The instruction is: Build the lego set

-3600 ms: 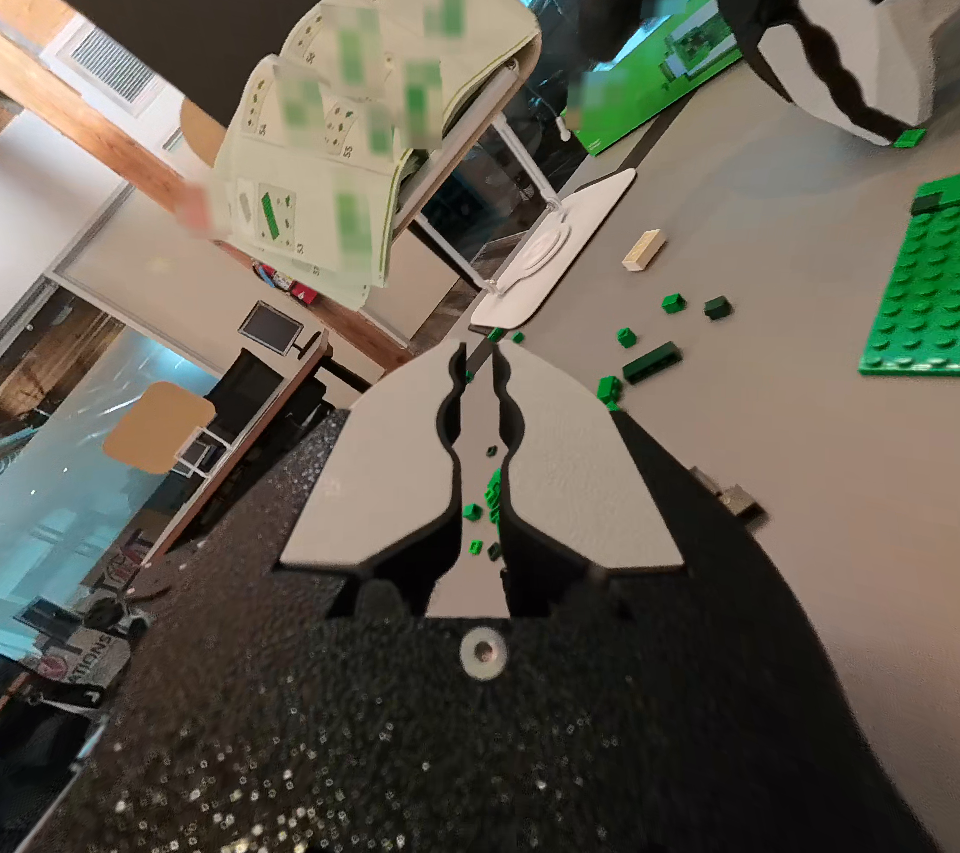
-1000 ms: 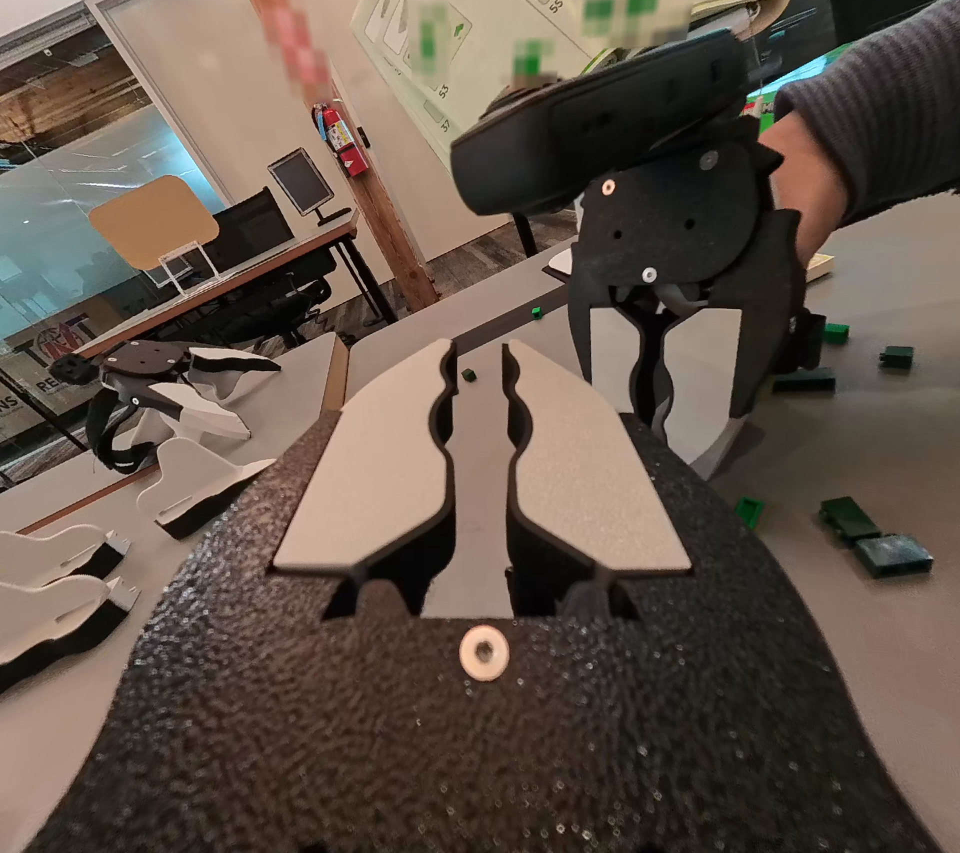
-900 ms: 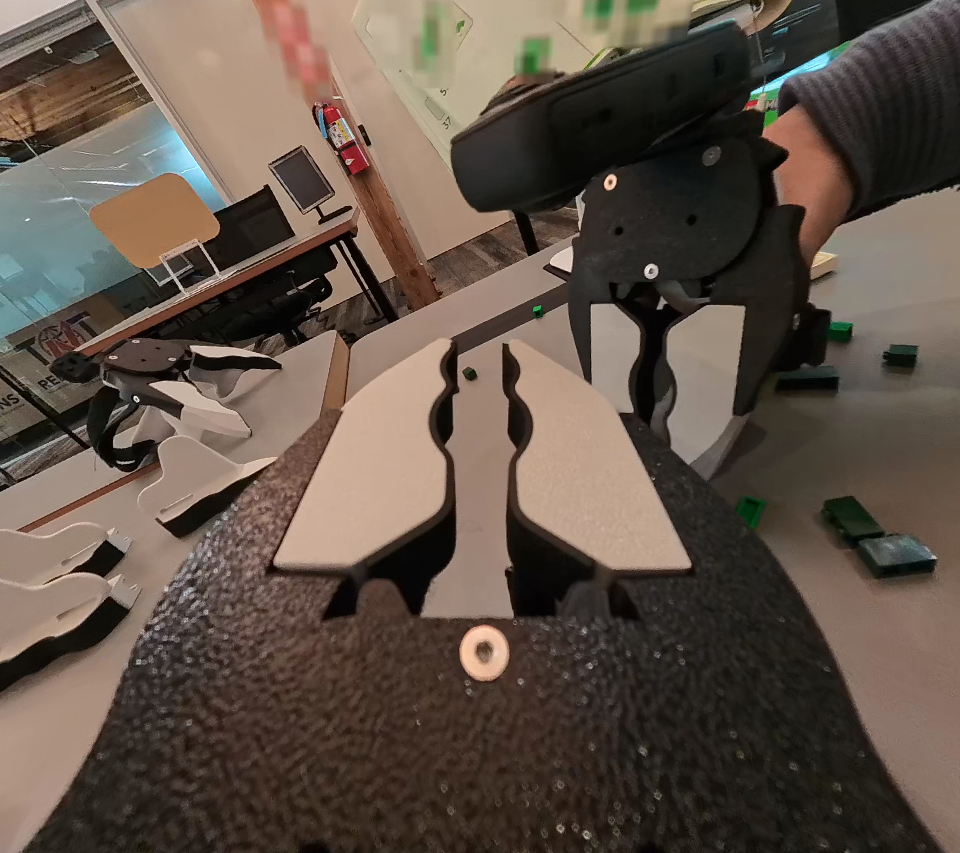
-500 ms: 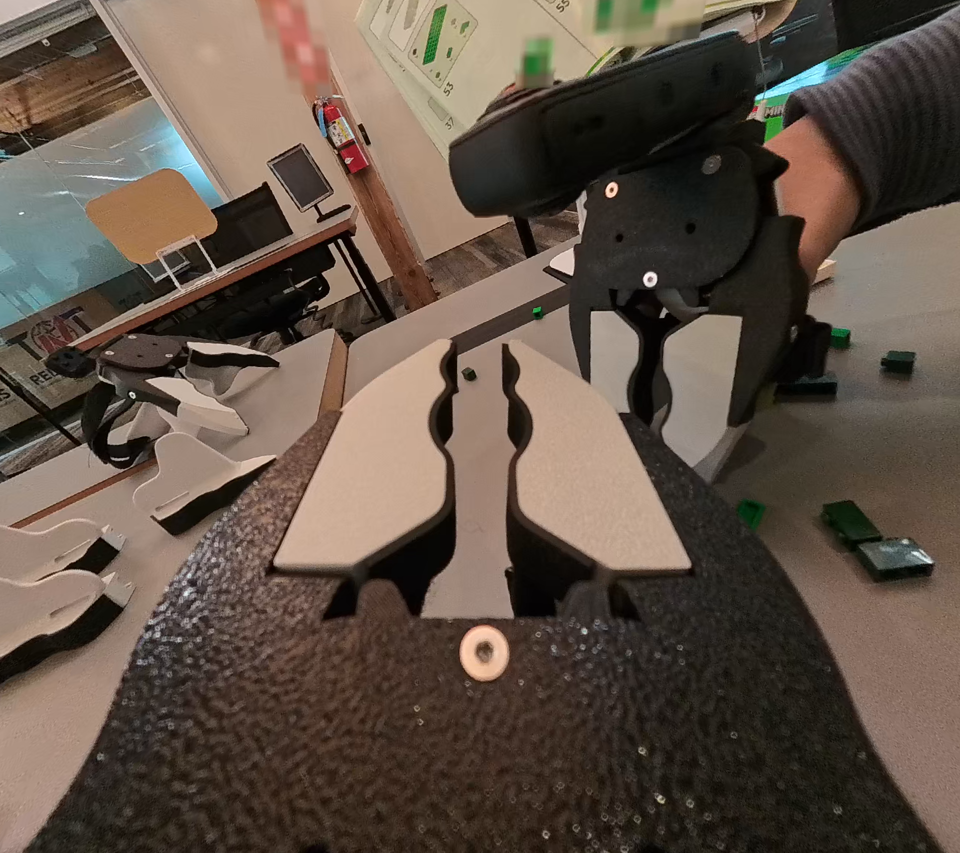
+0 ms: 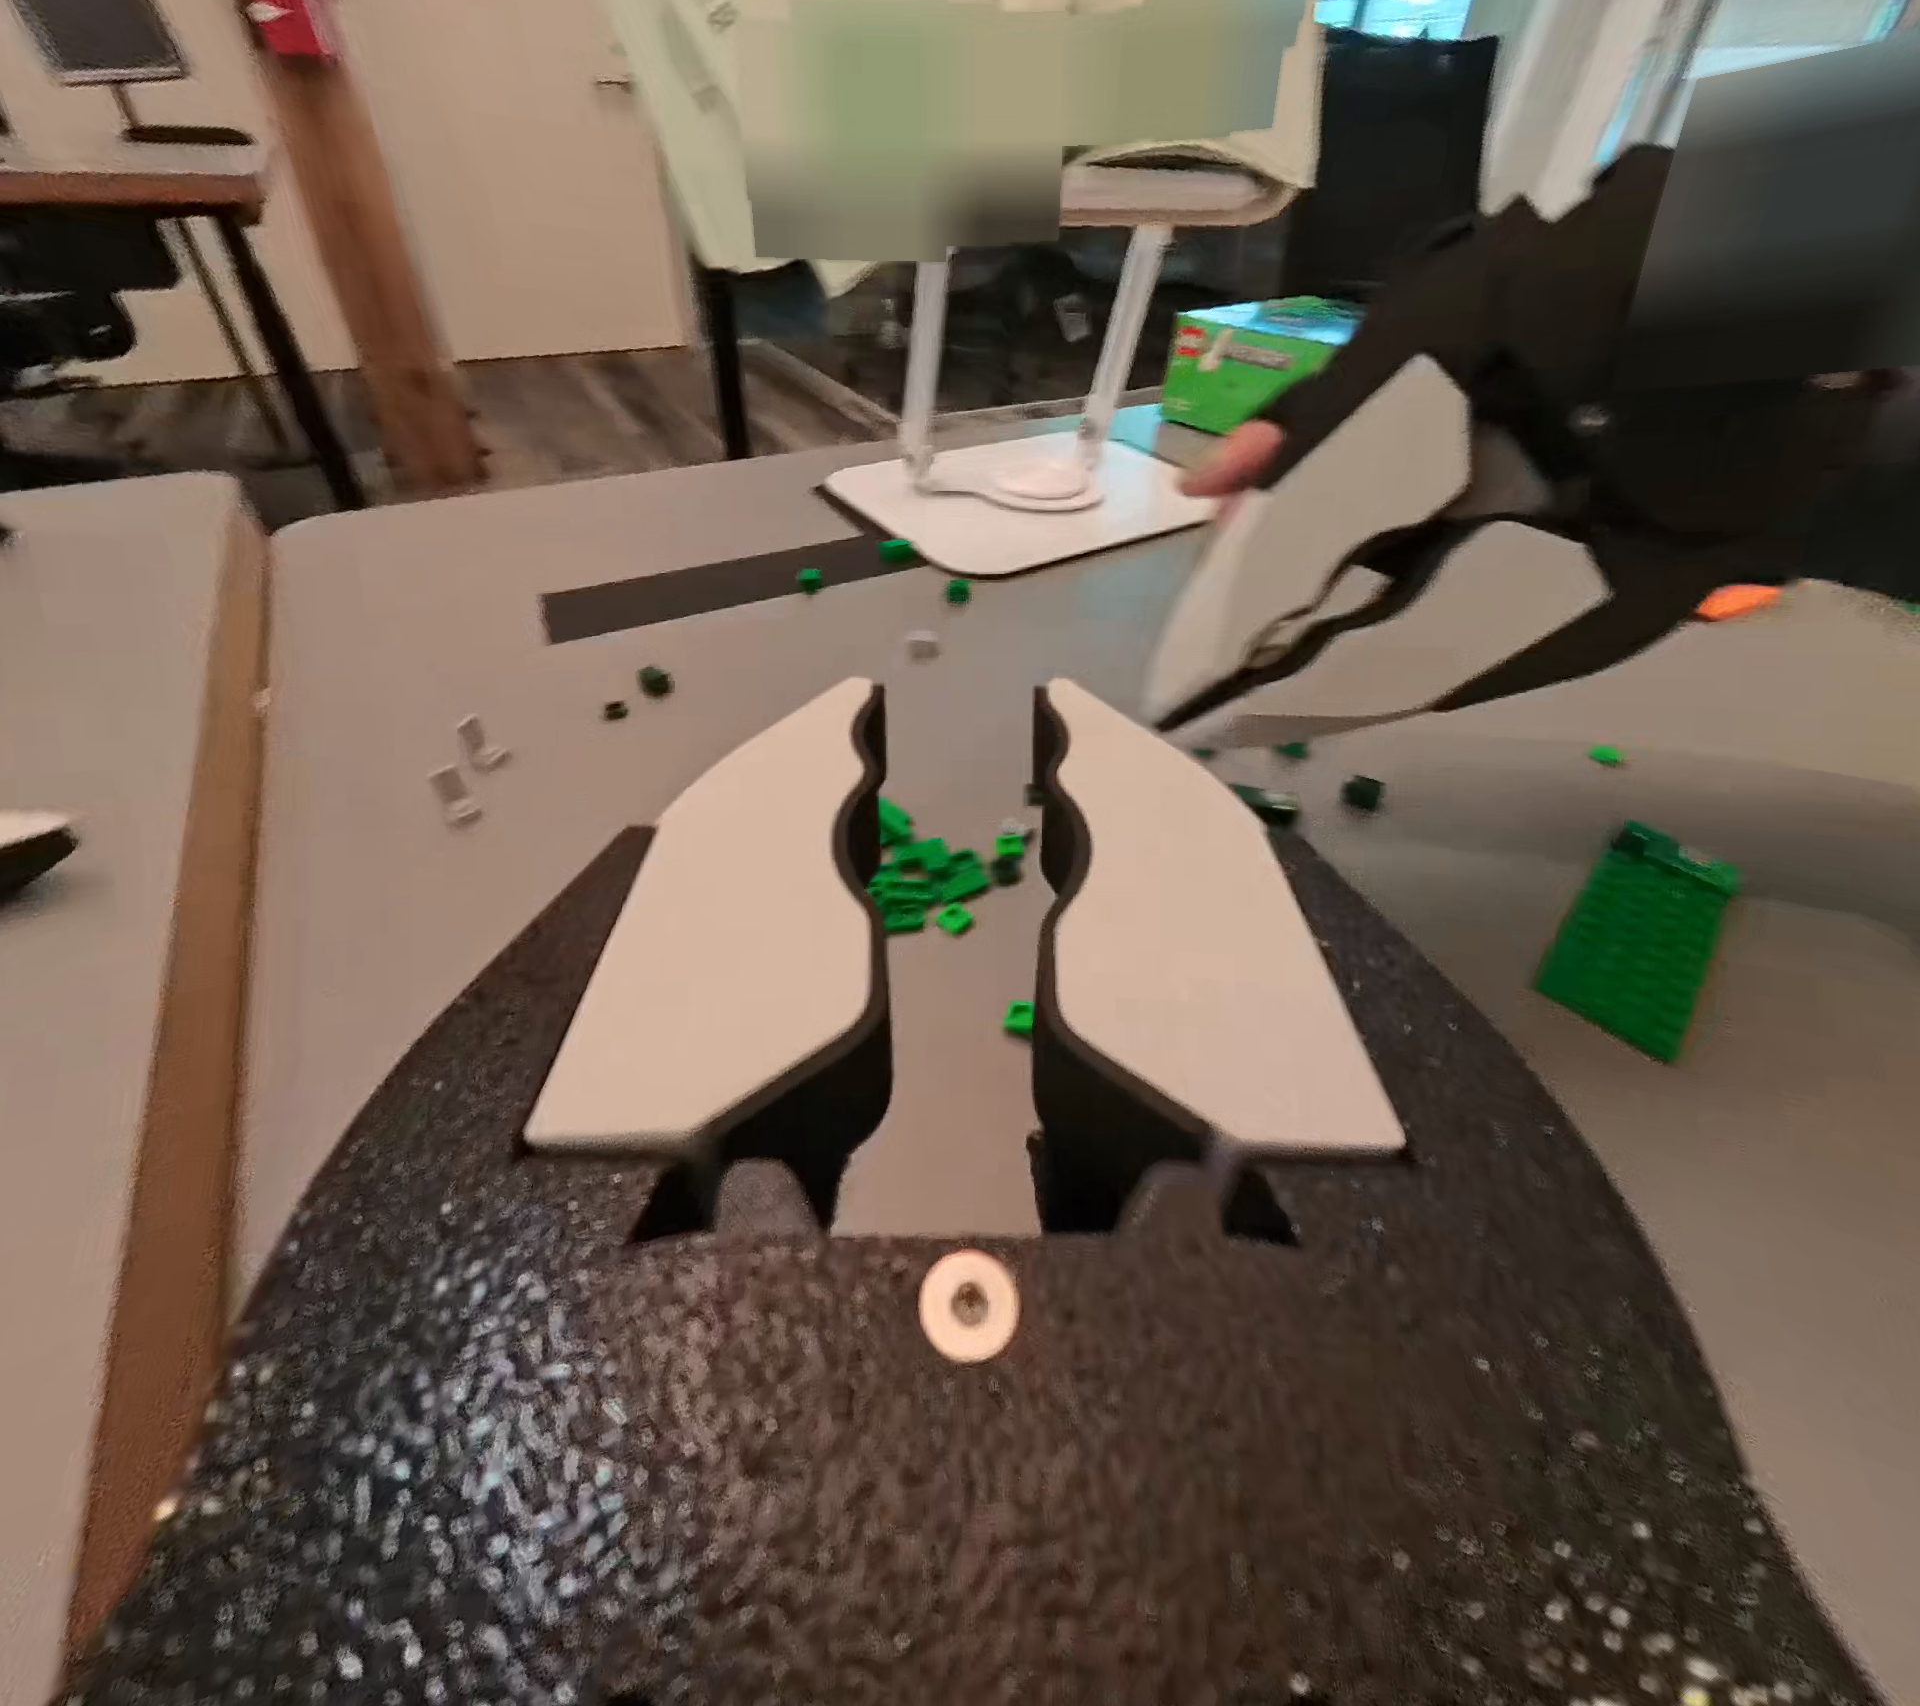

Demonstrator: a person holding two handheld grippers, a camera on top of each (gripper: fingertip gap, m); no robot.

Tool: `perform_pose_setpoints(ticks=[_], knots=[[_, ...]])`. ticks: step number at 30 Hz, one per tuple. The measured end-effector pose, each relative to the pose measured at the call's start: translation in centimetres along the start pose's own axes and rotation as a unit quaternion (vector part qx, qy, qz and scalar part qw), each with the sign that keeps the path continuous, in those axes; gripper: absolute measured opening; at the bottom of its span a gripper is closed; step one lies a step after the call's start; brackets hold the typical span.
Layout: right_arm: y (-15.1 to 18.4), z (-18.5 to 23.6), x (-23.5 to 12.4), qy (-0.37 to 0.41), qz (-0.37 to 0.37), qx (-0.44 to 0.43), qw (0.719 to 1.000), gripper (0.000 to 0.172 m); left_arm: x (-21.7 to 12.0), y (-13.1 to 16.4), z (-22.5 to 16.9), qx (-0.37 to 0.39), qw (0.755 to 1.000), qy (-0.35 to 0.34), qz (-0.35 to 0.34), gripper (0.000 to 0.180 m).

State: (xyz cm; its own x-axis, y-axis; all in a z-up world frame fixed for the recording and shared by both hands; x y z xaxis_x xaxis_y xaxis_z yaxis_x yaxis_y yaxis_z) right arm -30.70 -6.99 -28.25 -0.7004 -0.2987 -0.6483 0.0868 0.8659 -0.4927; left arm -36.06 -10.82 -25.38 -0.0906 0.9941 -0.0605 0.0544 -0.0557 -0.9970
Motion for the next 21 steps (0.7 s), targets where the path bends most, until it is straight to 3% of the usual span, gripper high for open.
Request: perform_pose_setpoints(ticks=[5, 9, 14, 21], knots=[[0.5, 1.4, 1.4, -0.083, -0.007, 0.103, 0.991, 0.003, -1.6, -0.7, 2.7, -0.048, 0.997, -0.046, -0.049, 0.022], [0.0, 2.4, 4.0, -0.171, 0.007, 0.142, 0.975, 0.012, -1.8, -0.2, 3.6, -0.042, 0.996, -0.075, -0.034, 0.02], [-0.4, 2.3, 5.9, -0.227, 0.03, 0.146, 0.962, 0.012, -1.7, 0.0, 3.6, -0.033, 0.996, -0.083, -0.029, 0.019], [1.6, 2.5, 6.6, -0.245, 0.091, 0.092, 0.961, 0.006, -1.3, 0.3, 3.4, -0.032, 0.996, -0.076, -0.021, 0.019]])
Point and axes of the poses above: each gripper's, where its closed fingertips meet, x out along the fingers, y out of its underside, z = x × y across the jaws, the point moved 1 cm from there along -x, back along the fingers, and after that the axes turned 1 degree about -y, right-handed, at the moved point
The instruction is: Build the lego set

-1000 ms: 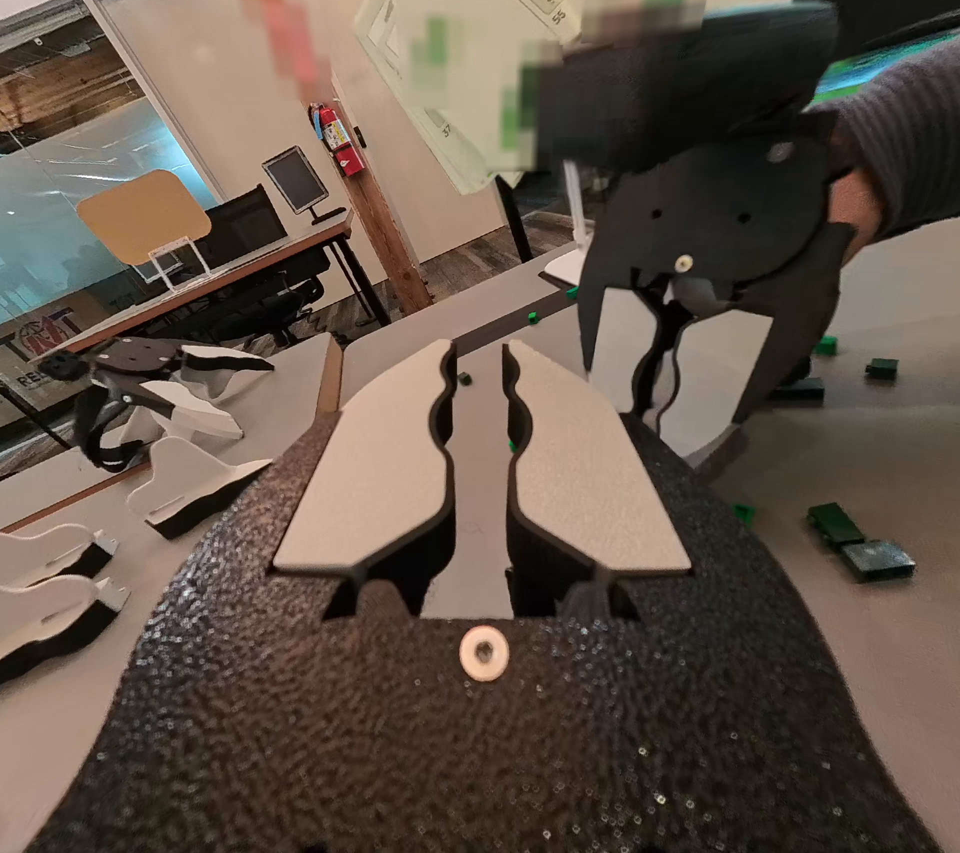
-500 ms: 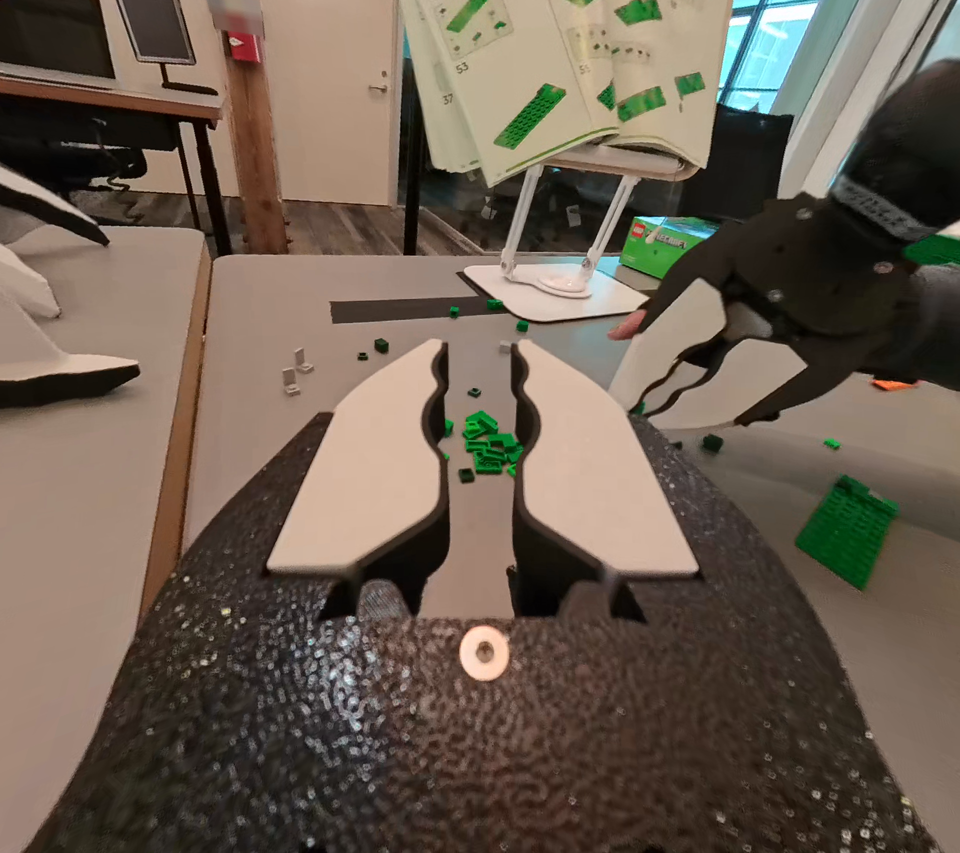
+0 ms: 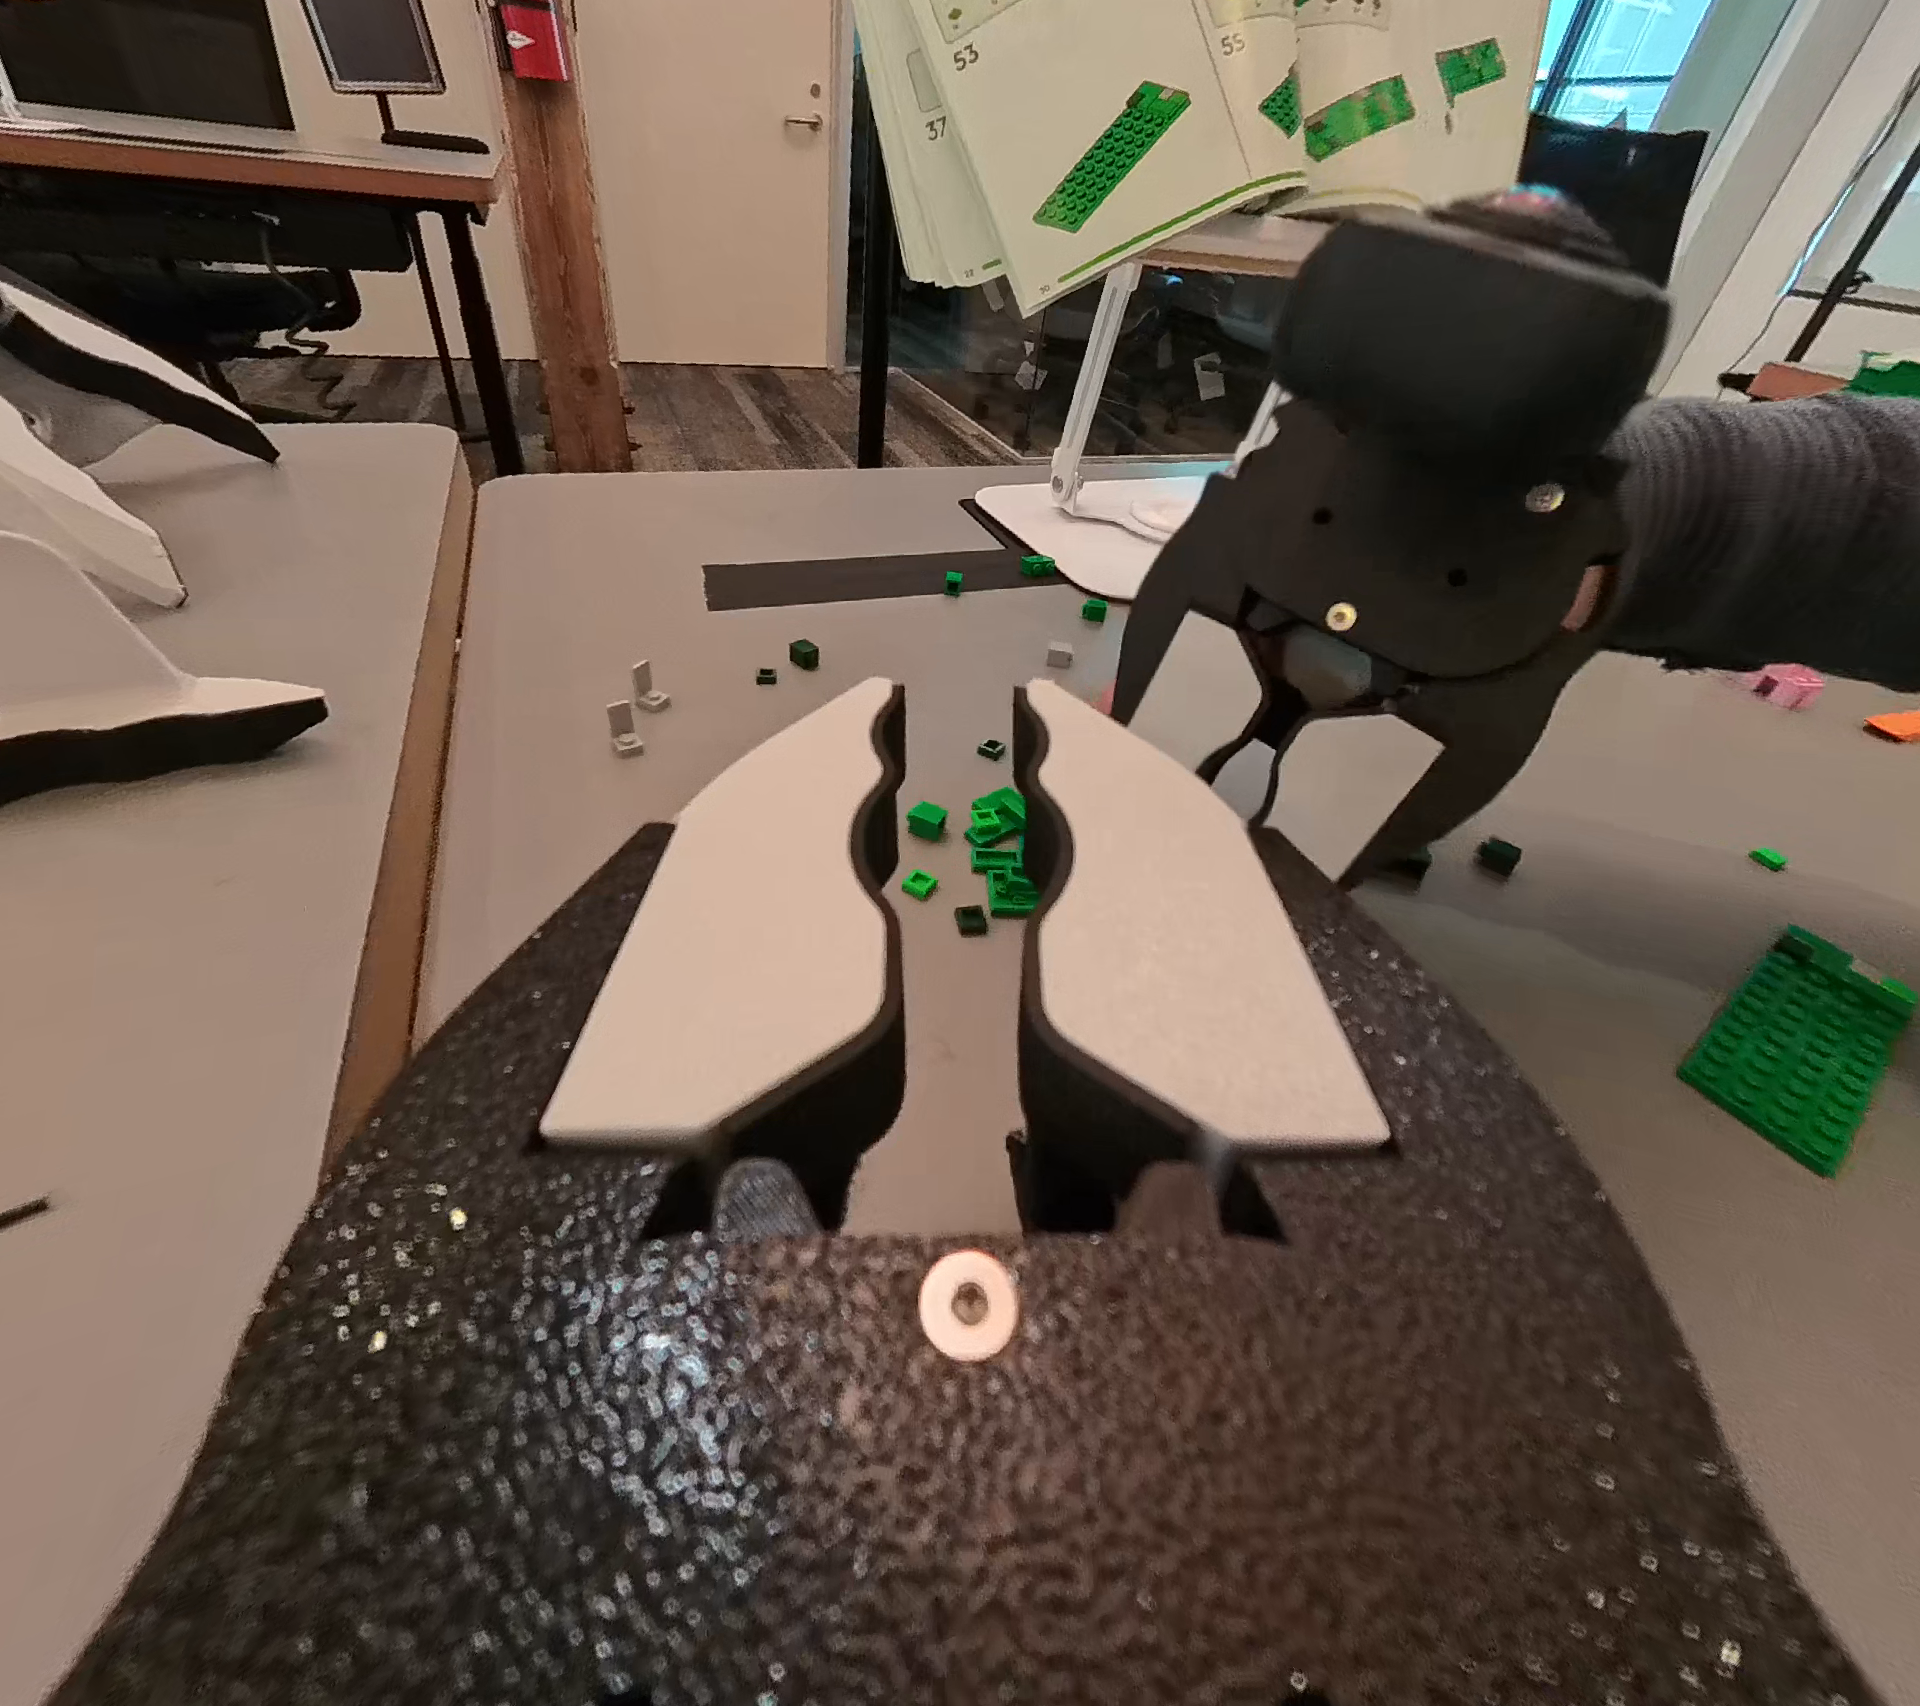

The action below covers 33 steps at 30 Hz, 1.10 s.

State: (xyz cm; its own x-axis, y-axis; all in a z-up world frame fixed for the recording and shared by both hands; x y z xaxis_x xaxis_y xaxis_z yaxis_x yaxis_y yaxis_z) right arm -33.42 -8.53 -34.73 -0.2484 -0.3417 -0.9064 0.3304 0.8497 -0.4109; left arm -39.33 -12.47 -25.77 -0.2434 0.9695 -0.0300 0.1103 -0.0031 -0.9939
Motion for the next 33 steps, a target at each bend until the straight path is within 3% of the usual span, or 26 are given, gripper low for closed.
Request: perform_pose_setpoints(ticks=[7, 16, 21, 24, 26, 33], knots=[[-1.1, 0.5, 0.6, -0.013, -0.031, -0.052, 0.998, 0.012, 0.2, 0.2, -0.2, -0.004, 1.0, 0.007, 0.004, 0.019], [-1.3, 0.7, 0.8, -0.065, -0.023, -0.05, 0.996, 0.007, 0.2, 0.3, -0.3, -0.007, 1.0, 0.013, 0.008, 0.019], [-1.8, -0.5, -0.8, 0.057, -0.065, -0.101, 0.991, 0.007, 0.3, 0.6, -0.4, -0.042, 0.998, 0.039, 0.02, 0.017], [-2.4, -0.9, -3.2, 0.156, -0.097, -0.129, 0.974, 0.007, 0.4, 1.5, -1.6, -0.098, 0.987, 0.114, 0.049, 0.001], [-2.3, -1.1, -4.5, 0.209, -0.101, -0.145, 0.962, 0.007, 0.6, 2.2, -2.9, -0.146, 0.973, 0.166, 0.071, 0.0], [-2.3, -0.3, -5.9, 0.26, -0.092, -0.178, 0.945, 0.007, 1.0, 3.1, -4.6, -0.208, 0.947, 0.226, 0.098, 0.014]])
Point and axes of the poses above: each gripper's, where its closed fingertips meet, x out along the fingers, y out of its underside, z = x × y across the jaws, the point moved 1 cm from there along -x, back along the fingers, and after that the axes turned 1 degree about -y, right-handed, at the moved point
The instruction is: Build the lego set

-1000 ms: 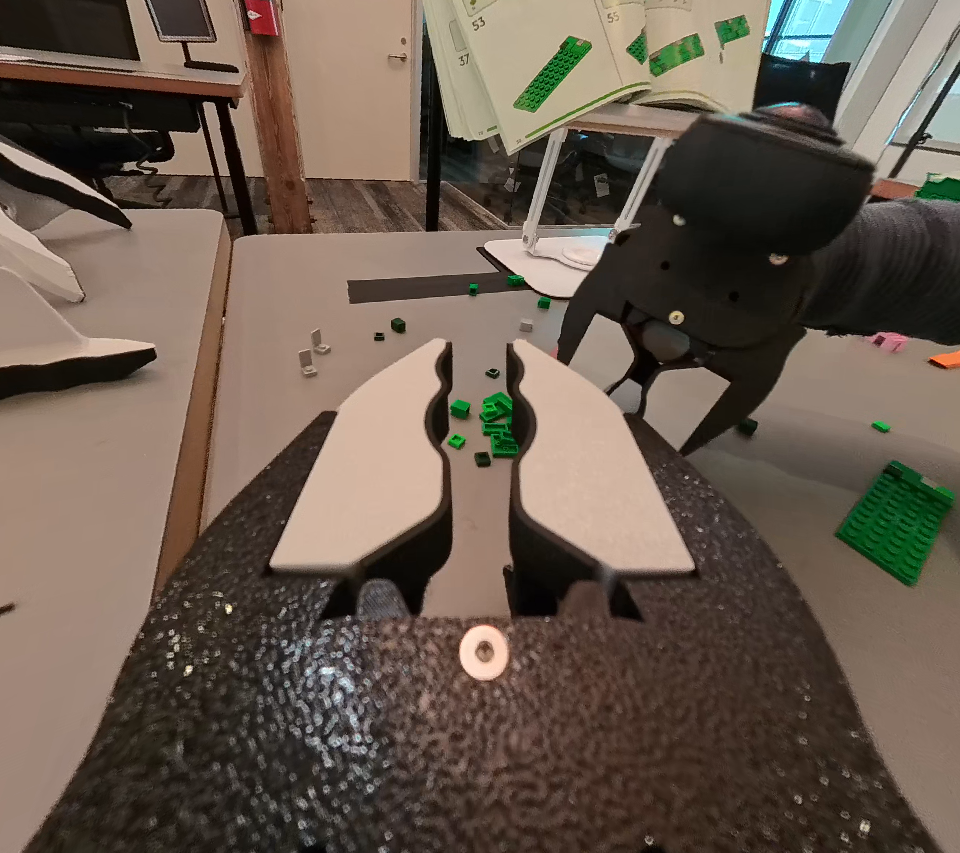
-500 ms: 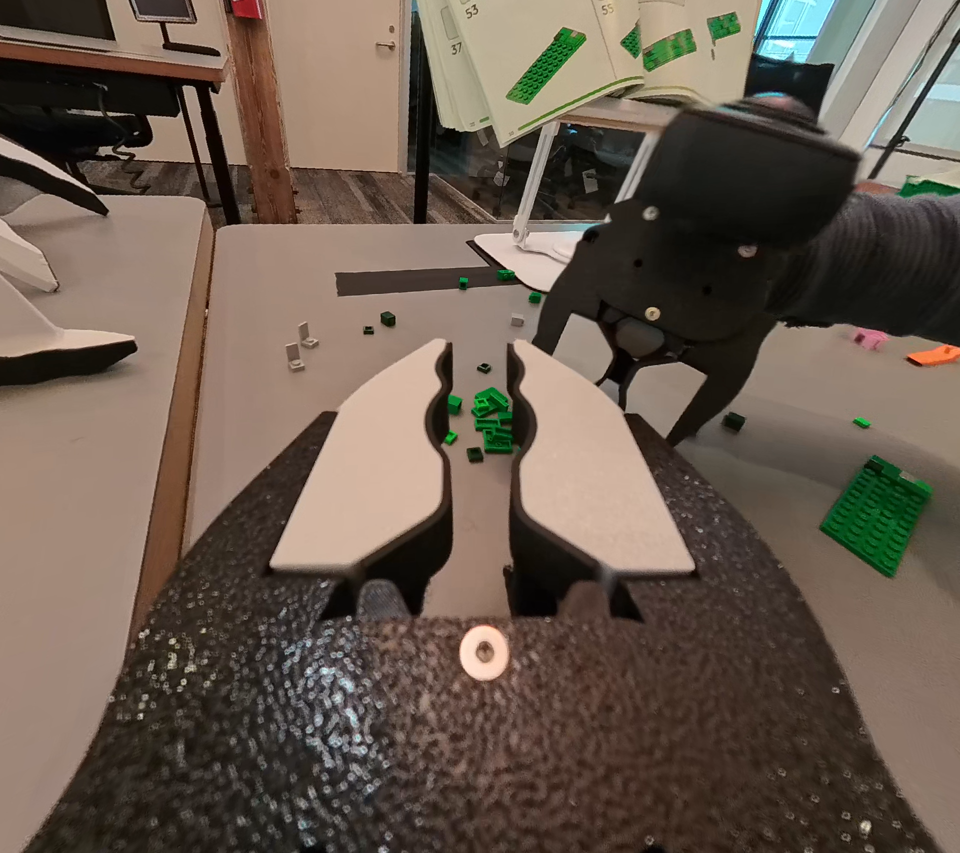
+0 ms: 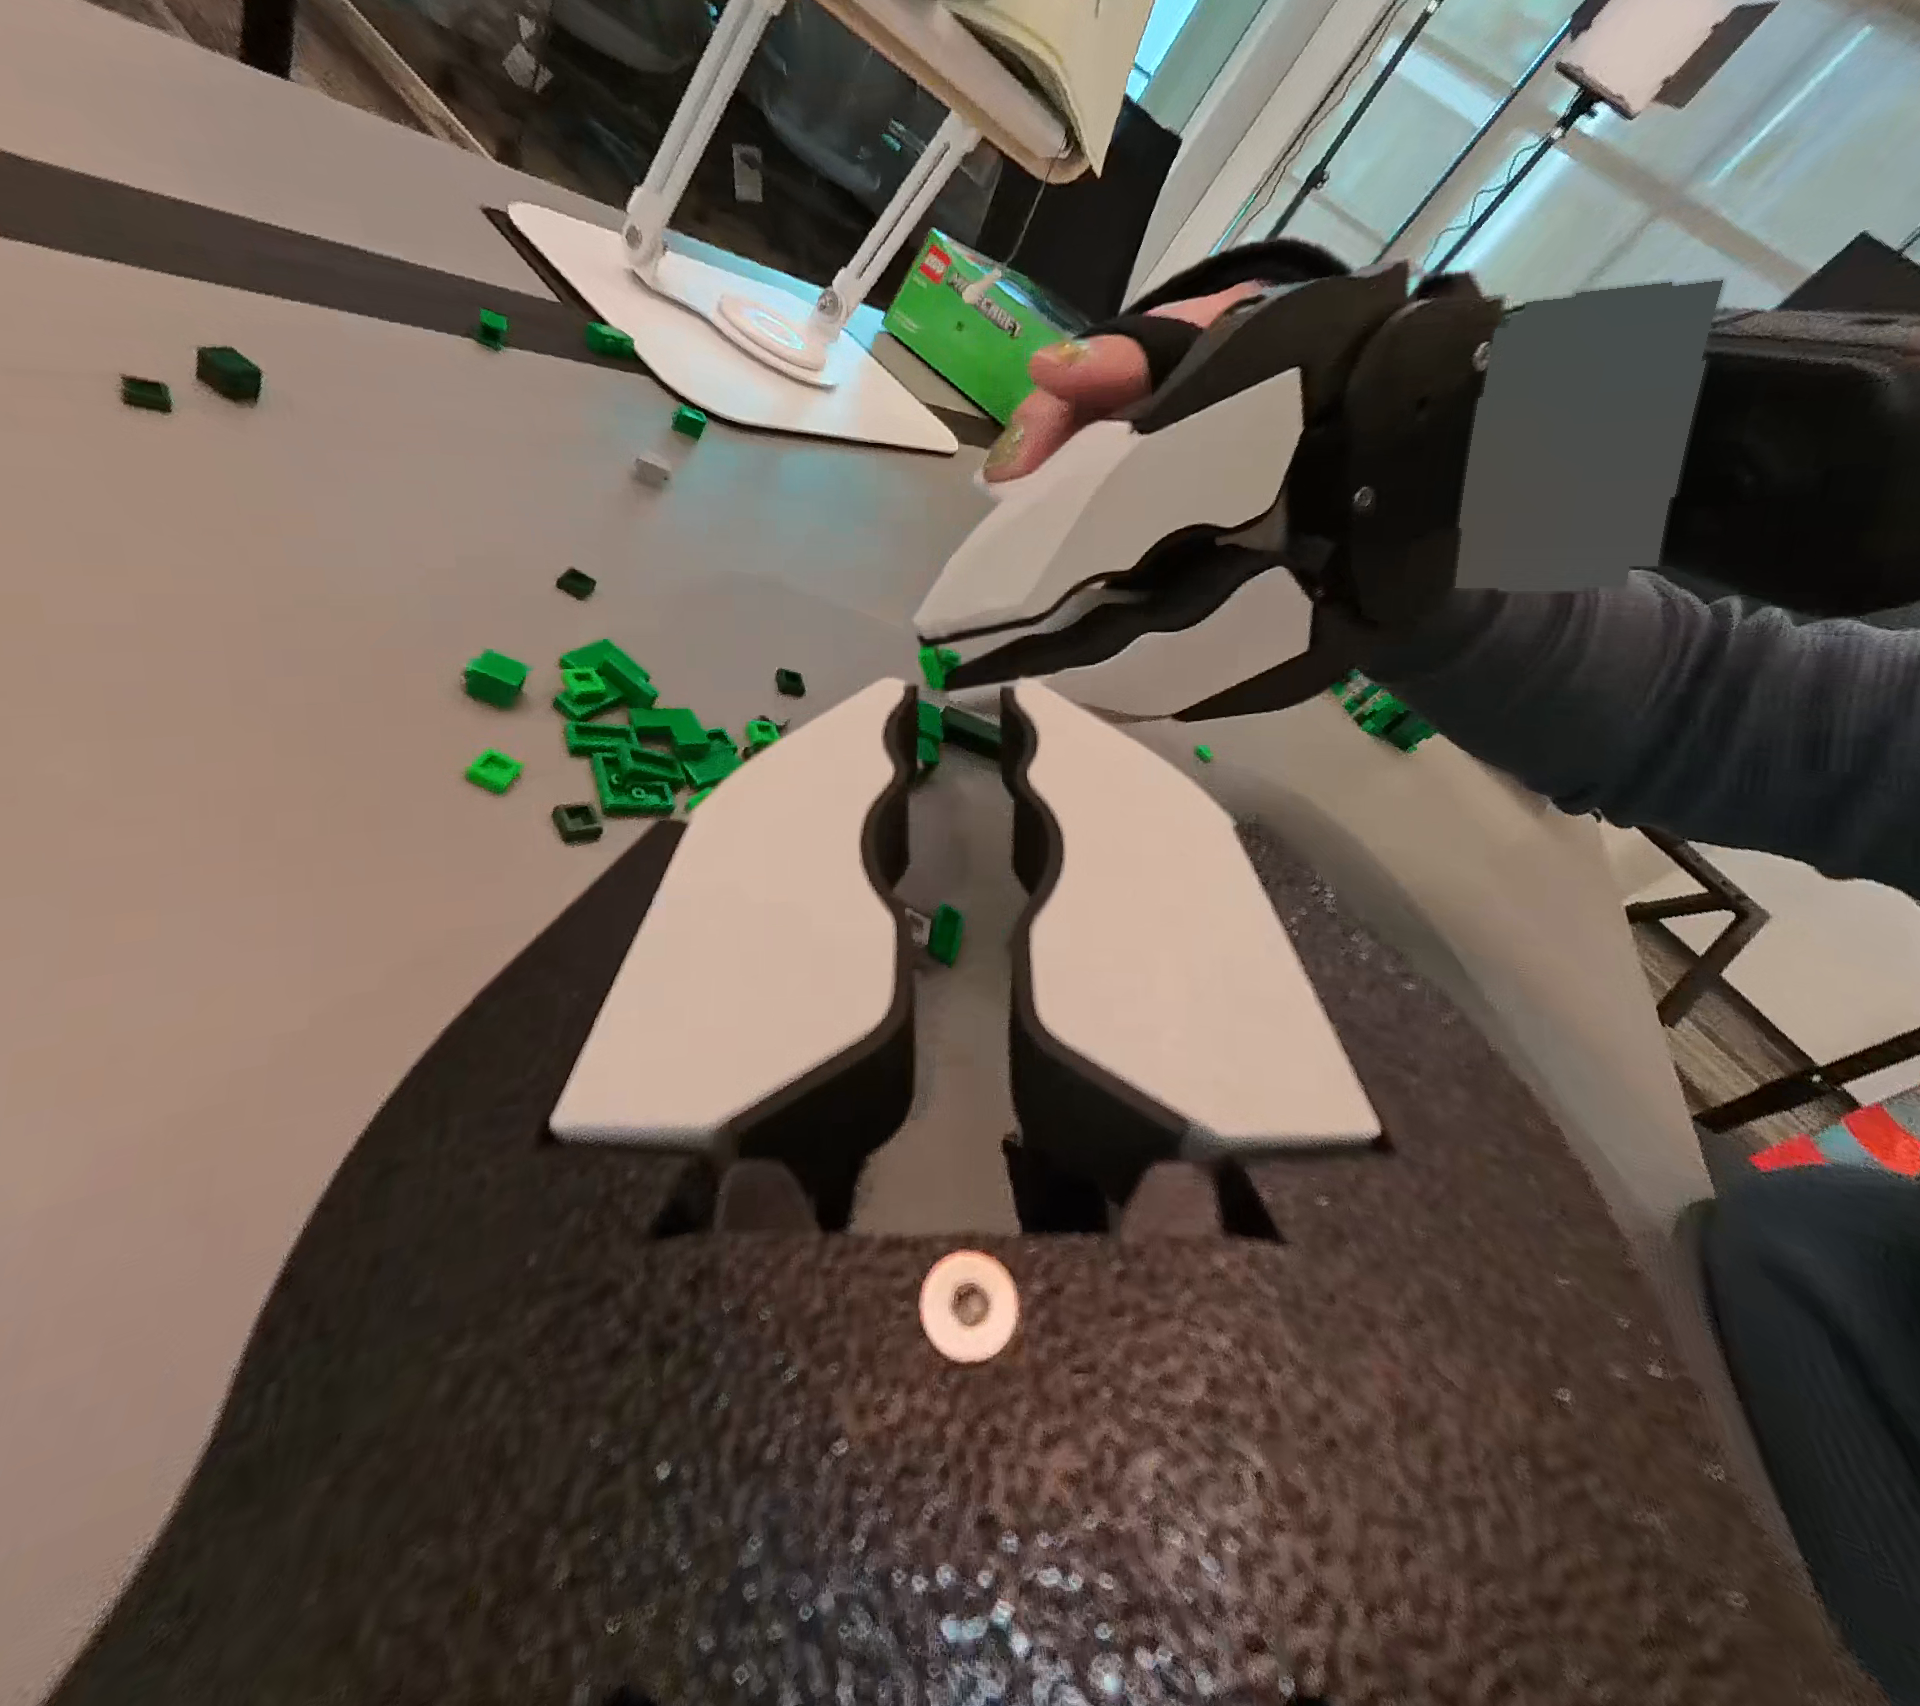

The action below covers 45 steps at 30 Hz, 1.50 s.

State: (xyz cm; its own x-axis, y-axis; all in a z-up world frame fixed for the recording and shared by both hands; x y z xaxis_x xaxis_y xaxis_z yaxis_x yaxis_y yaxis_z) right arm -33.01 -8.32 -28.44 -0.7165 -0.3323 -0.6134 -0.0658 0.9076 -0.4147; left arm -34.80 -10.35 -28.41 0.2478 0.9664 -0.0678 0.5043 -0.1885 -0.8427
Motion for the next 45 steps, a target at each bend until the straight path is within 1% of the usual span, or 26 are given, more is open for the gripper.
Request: perform_pose_setpoints(ticks=[7, 16, 28, 33, 41, 45], knots=[[-1.1, 0.3, -0.3, 0.009, -0.002, -0.026, 1.0, 0.007, 0.5, 0.6, 0.2, -0.001, 1.0, -0.006, 0.02, 0.016], [-1.2, 0.7, -0.3, 0.01, 0.01, -0.042, 0.999, 0.007, 0.4, 0.7, 0.1, -0.015, 1.0, 0.001, 0.022, 0.013], [-1.4, 0.9, -0.2, 0.019, 0.027, -0.087, 0.996, 0.007, 0.4, 0.6, 0.0, -0.025, 0.999, 0.01, 0.019, 0.009], [-1.4, 1.2, -0.2, 0.014, 0.034, -0.104, 0.994, 0.007, 0.5, 0.9, -0.3, -0.016, 0.999, 0.018, 0.026, 0.003], [-1.3, 1.8, -0.5, 0.014, 0.045, -0.122, 0.991, 0.007, 0.8, 1.2, -0.5, -0.006, 0.999, 0.017, 0.039, 0.002], [-1.3, 1.6, -0.7, 0.031, 0.04, -0.12, 0.991, 0.008, 0.7, 1.1, -0.7, 0.012, 0.999, 0.017, 0.038, 0.002]])
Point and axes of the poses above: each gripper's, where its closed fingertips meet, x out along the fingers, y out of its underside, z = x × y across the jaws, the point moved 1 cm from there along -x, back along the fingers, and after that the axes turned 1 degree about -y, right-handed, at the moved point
